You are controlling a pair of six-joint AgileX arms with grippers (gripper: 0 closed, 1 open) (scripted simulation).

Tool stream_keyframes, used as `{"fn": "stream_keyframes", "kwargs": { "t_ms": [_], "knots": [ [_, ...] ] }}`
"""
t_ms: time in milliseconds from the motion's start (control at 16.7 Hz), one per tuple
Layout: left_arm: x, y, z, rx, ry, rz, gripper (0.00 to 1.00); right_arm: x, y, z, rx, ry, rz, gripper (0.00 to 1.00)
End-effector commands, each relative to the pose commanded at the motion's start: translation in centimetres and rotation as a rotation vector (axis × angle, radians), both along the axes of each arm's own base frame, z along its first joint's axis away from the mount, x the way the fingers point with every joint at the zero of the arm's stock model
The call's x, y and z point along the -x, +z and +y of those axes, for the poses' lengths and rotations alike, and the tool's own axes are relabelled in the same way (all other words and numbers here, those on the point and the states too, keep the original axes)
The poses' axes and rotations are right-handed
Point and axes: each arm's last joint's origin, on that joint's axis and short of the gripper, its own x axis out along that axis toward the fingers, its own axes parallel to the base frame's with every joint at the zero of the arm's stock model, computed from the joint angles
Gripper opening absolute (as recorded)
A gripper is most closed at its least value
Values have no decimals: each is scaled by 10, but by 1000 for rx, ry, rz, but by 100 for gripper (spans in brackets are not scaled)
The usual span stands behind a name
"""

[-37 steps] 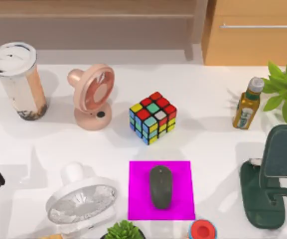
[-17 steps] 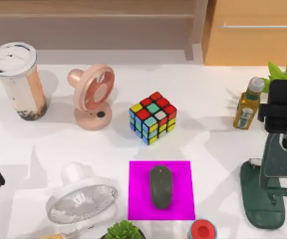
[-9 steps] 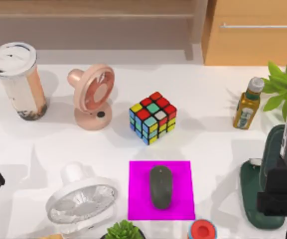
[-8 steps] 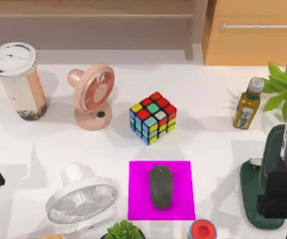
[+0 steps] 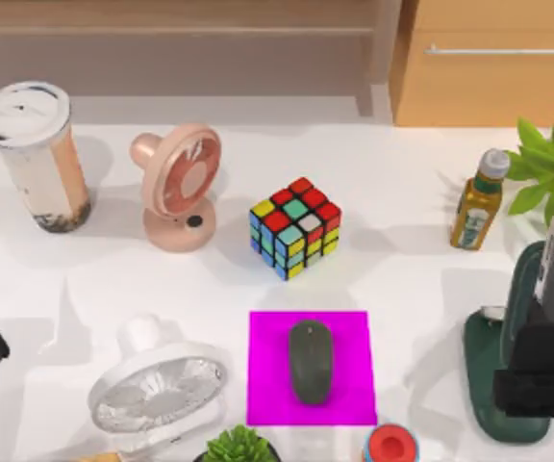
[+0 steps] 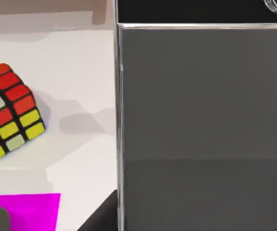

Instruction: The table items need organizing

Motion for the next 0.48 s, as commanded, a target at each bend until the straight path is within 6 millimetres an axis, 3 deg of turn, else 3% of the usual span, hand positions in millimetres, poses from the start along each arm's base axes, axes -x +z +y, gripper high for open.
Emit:
{"fn": "stream_keyframes", "kwargs": {
  "t_ms": [300,480],
  "knots": [
    [0,0,0,0,0,0,100,-1,26,-1,-222,91,1,0],
    [0,0,0,0,0,0,100,-6,22,-6,-213,109,-5,0]
  ]
}}
